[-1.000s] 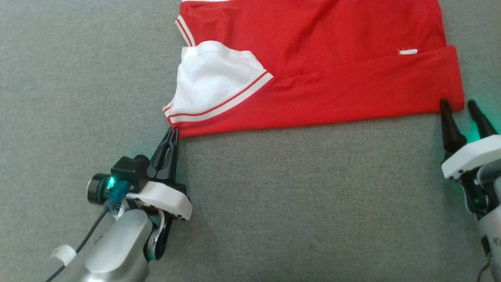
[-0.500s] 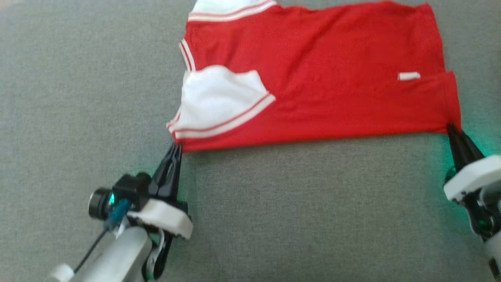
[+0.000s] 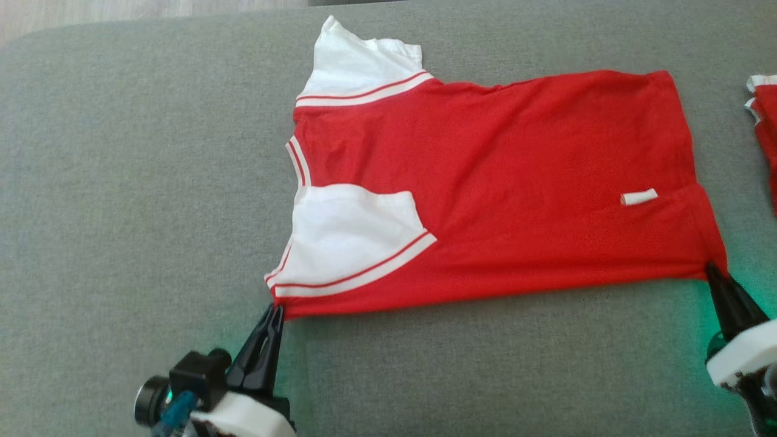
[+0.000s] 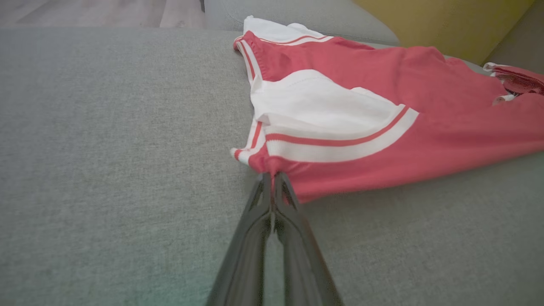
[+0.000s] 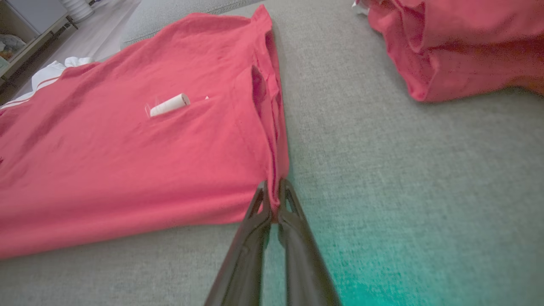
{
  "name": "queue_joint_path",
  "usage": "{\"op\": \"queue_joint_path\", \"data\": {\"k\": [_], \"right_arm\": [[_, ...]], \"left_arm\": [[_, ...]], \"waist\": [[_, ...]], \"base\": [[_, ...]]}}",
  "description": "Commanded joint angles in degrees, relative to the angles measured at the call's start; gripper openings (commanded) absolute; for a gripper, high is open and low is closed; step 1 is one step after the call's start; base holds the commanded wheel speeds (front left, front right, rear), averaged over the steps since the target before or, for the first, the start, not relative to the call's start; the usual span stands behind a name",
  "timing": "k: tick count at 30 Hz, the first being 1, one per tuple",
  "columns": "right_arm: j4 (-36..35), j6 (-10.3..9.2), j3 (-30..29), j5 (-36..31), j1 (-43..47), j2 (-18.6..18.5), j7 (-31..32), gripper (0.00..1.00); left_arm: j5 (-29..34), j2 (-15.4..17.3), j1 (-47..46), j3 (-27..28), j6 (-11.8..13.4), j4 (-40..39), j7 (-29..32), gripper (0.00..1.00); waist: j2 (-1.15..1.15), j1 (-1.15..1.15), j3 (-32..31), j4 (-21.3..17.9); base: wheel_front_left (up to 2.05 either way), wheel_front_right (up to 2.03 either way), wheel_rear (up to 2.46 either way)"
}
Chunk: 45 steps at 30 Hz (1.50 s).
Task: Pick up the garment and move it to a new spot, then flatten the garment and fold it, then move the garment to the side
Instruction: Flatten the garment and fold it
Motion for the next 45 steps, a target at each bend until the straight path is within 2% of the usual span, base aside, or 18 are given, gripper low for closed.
{"op": "queue_joint_path", "data": {"k": [1,10,11,12,13,14,15,24,28,31,32,36,39,41,45], "right_arm": [[-1.79,-0.04,-0.74,-0.42,1.67,-2.32,-0.76,0.00],[-5.97,-0.04,-3.23,-2.63,5.08,-0.91,1.11,0.00],[-6.33,-0.04,-3.46,-2.89,5.17,-0.85,1.30,0.05],[-6.65,-0.04,-3.68,-3.21,5.24,-0.78,1.55,0.37],[-7.09,-0.04,-3.64,-3.76,5.28,-0.84,1.75,1.00],[-7.43,-0.04,-3.73,-4.11,5.33,-0.79,1.81,1.00],[-7.63,-0.04,-4.20,-4.36,5.36,-0.61,1.65,1.00],[-12.20,-0.04,-7.27,-7.45,4.46,0.98,-2.01,1.00],[-15.15,-0.04,-7.68,-9.29,3.15,2.15,-2.92,1.00],[-17.02,-0.04,-7.71,-10.30,1.68,3.03,-2.70,1.00],[-18.31,-0.04,-7.38,-11.11,0.57,3.37,-2.30,1.00],[-20.93,-0.04,-6.84,-12.52,-1.49,4.08,-1.07,1.00],[-22.32,-0.04,-6.35,-13.08,-3.06,4.32,-0.37,1.00],[-22.76,-0.04,-5.83,-13.17,-4.09,4.49,-0.15,1.00],[-22.84,-0.04,-4.73,-12.97,-5.70,5.09,-0.37,1.00]], "left_arm": [[-0.51,2.24,0.27,2.09,1.31,-2.90,0.26,0.00],[-0.96,3.98,3.92,2.27,4.48,-9.37,2.32,0.00],[-0.93,4.09,3.96,2.26,4.61,-9.75,2.45,0.00],[-0.88,4.17,3.91,2.25,4.72,-10.01,2.58,0.08],[-0.69,4.22,3.69,2.26,4.91,-10.17,2.63,0.37],[-0.55,4.19,3.41,2.31,5.09,-10.31,2.68,0.71],[-0.24,4.20,2.99,2.38,5.31,-10.43,2.60,1.00],[1.96,4.70,-4.49,3.75,5.35,-12.10,3.43,1.00],[2.41,5.87,-12.70,5.51,3.43,-12.71,5.77,1.00],[2.20,6.95,-21.16,6.73,0.32,-11.64,8.64,1.00],[1.71,7.43,-27.54,7.32,-2.30,-10.01,11.15,1.00],[-1.16,8.34,-40.13,6.10,-10.54,-4.12,20.19,1.00],[-3.19,9.03,-49.10,5.42,-15.07,1.98,28.08,1.00],[-4.45,9.26,-54.05,4.57,-16.73,5.84,33.60,1.00],[-6.67,10.13,-61.75,3.22,-18.38,12.21,42.48,1.00]], "waist": [[0.00,0.01,0.14,-0.12],[0.00,0.01,1.05,-0.95],[0.00,0.01,1.26,-0.99],[0.00,0.01,1.45,-1.00],[0.00,0.01,1.63,-1.00],[0.00,0.01,1.80,-1.00],[0.00,0.01,1.96,-0.98],[0.00,0.01,3.96,-1.28],[0.00,0.01,6.27,-1.81],[0.00,0.01,8.85,-2.51],[0.00,0.01,10.72,-3.17],[0.00,0.01,13.91,-4.90],[0.00,0.01,16.26,-6.78],[0.00,0.01,17.65,-8.03],[0.00,0.01,20.32,-10.55]], "base": [[0.00,0.00,0.00],[0.00,0.00,0.00],[0.00,0.00,0.00],[0.00,0.00,0.00],[0.00,0.00,0.00],[0.00,0.00,0.00],[0.00,0.00,0.00],[0.00,0.00,0.00],[0.00,0.00,0.00],[0.00,0.00,0.00],[0.00,0.00,0.00],[0.00,0.00,0.00],[0.00,0.00,0.00],[0.00,0.00,0.00],[0.00,0.00,0.00]]}}
